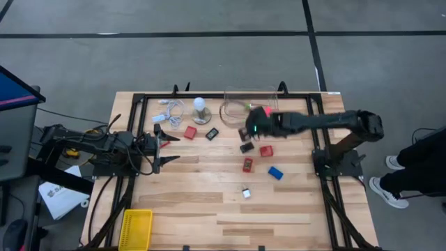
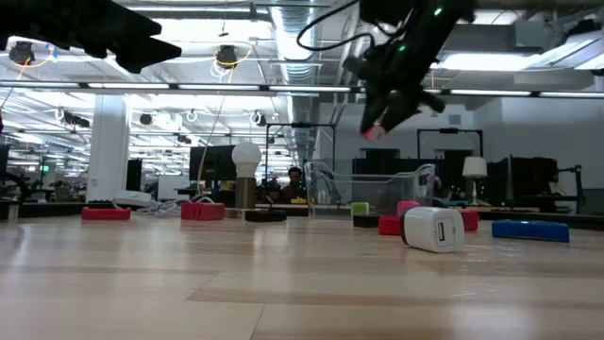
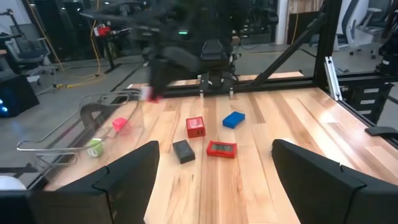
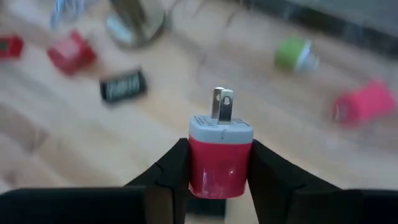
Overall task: Pick & Place Office items
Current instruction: Put the white and pink charger adapter into the transparent bin
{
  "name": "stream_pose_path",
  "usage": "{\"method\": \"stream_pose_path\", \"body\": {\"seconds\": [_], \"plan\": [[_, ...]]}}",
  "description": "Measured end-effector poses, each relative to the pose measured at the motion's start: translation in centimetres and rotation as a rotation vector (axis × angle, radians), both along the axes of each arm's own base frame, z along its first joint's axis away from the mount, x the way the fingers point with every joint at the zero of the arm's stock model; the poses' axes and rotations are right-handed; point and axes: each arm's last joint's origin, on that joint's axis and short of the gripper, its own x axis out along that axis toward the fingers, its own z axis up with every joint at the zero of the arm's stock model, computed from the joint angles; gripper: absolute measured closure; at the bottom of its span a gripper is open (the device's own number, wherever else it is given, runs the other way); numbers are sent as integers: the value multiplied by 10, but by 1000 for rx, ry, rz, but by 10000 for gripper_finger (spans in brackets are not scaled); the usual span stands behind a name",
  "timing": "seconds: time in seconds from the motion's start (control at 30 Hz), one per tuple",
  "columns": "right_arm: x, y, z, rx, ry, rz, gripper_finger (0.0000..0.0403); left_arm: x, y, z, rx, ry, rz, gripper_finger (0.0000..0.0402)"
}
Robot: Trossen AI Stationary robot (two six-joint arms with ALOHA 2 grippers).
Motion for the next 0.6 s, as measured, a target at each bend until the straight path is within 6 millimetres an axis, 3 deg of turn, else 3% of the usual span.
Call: {"method": "stream_pose_path", "body": {"seconds": [0.17, 0.3, 0.47, 0.6], "plan": [[-5, -67, -6, 6, -18, -29, 286, 0, 0, 0, 0, 4, 1, 92], [-16, -105, -20, 52, 11, -102, 286, 0, 0, 0, 0, 5, 1, 92], [-23, -131, -48, 99, 104, -170, 286, 0, 0, -1, 0, 5, 2, 92], [-20, -140, -72, 154, 158, -184, 286, 0, 0, -1, 0, 5, 1, 92]]}}
